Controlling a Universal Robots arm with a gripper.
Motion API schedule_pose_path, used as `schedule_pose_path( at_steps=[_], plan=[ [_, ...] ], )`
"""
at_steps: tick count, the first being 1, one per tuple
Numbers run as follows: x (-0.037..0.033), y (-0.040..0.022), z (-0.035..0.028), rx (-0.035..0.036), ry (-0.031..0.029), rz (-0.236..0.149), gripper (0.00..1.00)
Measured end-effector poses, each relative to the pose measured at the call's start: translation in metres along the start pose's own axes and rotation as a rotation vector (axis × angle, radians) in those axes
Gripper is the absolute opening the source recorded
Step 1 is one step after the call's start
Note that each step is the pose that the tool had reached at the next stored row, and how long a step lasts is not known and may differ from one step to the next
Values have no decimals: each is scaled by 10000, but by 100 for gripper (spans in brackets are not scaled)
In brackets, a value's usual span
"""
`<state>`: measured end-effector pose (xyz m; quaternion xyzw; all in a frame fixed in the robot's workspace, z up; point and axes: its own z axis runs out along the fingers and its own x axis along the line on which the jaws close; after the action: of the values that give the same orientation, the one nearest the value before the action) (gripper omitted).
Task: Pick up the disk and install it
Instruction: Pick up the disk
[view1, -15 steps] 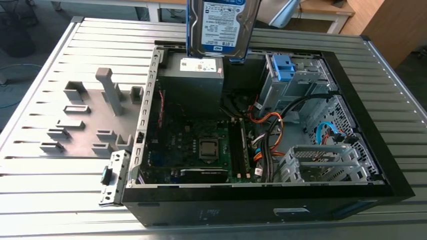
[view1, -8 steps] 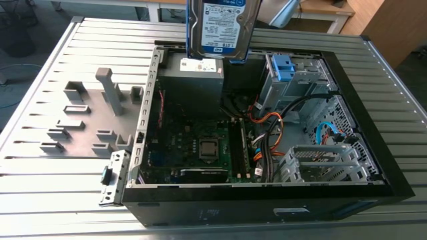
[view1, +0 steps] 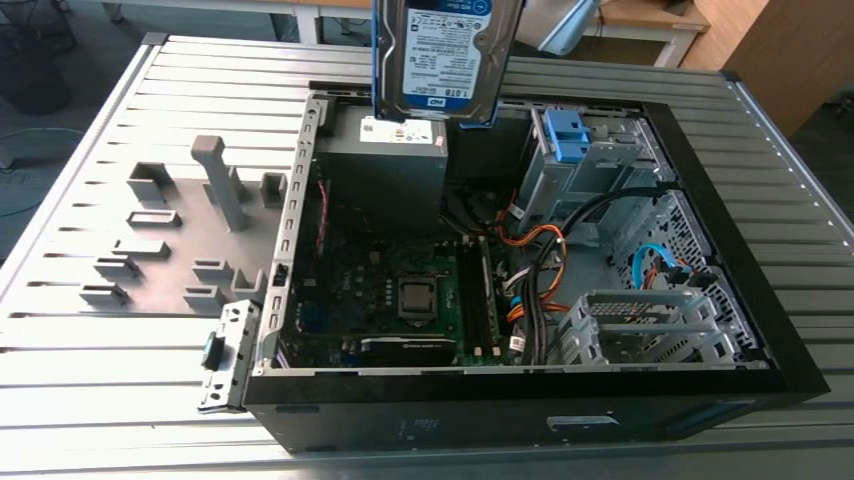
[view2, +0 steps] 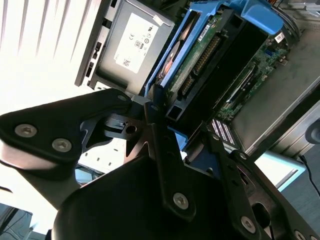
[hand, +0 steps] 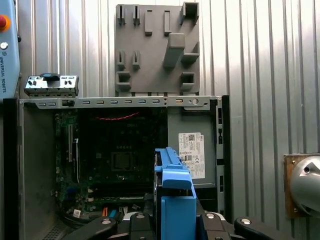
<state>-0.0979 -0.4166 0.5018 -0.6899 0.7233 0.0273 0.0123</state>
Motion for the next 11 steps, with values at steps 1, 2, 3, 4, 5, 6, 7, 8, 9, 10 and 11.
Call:
schedule_pose_path(
  at_steps=[1, 2, 3, 4, 5, 6, 7, 8, 9, 10, 11],
  plan=[
    [5, 0, 0, 0, 1, 0, 36],
    [10, 0, -1, 0, 1, 0, 36],
    [15, 0, -1, 0, 1, 0, 36],
    [20, -1, -2, 0, 1, 0, 36],
    [25, -1, -2, 0, 1, 0, 36],
    [30, -1, -2, 0, 1, 0, 36],
    [35, -2, -2, 0, 1, 0, 36],
    [40, -2, -3, 0, 1, 0, 36],
    [45, -2, -3, 0, 1, 0, 36],
    [50, -2, -3, 0, 0, 0, 36],
    [54, -2, -3, 0, 0, 0, 36]
  ],
)
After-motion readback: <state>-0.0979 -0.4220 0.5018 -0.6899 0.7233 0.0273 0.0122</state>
